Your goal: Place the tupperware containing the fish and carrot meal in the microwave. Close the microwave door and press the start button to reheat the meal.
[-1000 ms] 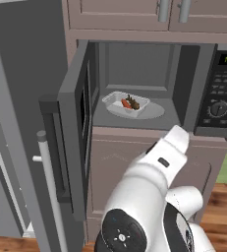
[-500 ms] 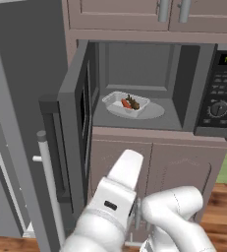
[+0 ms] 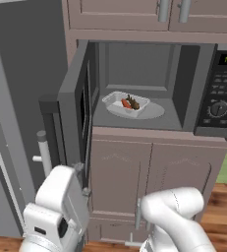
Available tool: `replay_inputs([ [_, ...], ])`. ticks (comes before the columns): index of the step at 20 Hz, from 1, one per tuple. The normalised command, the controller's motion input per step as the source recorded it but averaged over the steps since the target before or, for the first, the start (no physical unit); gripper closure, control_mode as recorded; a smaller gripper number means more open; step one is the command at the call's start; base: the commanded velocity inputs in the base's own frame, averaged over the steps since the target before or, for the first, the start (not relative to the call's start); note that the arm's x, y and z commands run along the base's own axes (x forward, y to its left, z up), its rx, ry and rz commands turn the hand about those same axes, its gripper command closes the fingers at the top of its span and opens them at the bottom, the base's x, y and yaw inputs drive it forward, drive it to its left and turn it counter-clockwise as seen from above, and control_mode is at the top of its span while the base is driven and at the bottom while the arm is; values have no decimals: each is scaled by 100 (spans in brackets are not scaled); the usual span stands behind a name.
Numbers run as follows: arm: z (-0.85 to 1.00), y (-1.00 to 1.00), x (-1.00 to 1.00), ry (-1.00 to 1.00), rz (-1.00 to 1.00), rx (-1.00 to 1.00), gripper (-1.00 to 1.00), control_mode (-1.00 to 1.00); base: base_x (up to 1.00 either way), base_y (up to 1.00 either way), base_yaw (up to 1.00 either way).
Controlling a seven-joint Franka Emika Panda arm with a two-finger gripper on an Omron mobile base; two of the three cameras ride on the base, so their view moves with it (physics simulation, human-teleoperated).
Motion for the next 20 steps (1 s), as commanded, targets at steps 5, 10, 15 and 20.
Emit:
replay_inputs([
  [5, -23, 48, 14, 2, 0, -5, -100, -100, 0, 0, 0],
  [10, -20, 30, 35, 7, 0, 0, -100, -100, 0, 0, 0],
  [15, -4, 16, 40, 8, 0, 0, -100, -100, 0, 0, 0],
  [20, -10, 0, 49, 6, 0, 0, -100, -100, 0, 0, 0],
])
